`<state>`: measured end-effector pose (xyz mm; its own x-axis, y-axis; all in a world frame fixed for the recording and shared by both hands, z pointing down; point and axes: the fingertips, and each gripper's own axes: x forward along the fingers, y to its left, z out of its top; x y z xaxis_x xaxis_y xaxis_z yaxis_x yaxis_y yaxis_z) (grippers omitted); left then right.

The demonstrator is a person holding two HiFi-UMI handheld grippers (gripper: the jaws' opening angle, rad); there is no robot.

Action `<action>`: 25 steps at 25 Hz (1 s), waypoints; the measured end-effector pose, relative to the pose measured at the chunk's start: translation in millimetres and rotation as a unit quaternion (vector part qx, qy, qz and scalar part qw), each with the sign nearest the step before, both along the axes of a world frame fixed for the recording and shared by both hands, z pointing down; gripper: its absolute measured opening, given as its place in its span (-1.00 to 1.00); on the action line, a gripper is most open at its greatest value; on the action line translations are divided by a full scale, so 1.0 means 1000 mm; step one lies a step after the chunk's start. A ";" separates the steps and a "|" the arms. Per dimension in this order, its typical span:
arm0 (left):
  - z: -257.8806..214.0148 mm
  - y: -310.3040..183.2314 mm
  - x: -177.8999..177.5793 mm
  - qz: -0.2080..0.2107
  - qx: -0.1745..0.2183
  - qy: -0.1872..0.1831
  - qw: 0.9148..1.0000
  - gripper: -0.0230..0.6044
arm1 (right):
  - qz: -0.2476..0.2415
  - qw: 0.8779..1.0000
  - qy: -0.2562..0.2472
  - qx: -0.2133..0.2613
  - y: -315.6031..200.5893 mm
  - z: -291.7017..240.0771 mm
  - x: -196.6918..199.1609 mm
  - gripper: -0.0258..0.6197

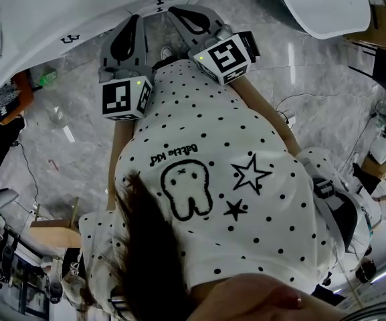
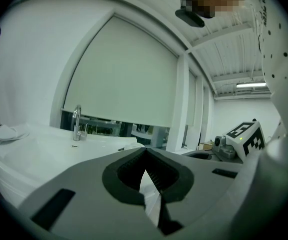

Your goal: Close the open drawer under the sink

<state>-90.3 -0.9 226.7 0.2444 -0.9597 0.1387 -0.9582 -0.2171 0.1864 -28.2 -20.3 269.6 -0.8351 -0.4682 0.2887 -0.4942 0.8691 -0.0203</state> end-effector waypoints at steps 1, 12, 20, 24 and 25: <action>0.000 0.000 0.000 0.002 0.000 0.000 1.000 -0.92 | 0.000 1.000 0.000 0.001 0.000 0.000 0.000 -0.88; 0.000 -0.004 0.001 0.005 0.001 0.006 1.000 -0.92 | 0.011 1.000 -0.002 0.004 -0.005 -0.001 0.004 -0.88; 0.001 -0.005 0.001 0.007 0.000 0.008 1.000 -0.92 | 0.015 1.000 -0.002 0.006 -0.006 -0.001 0.005 -0.88; 0.000 -0.006 0.000 0.006 -0.001 0.009 1.000 -0.92 | 0.017 1.000 -0.003 0.006 -0.007 -0.002 0.005 -0.88; 0.000 -0.006 0.000 0.005 -0.001 0.010 1.000 -0.92 | 0.017 1.000 -0.003 0.006 -0.007 -0.002 0.006 -0.88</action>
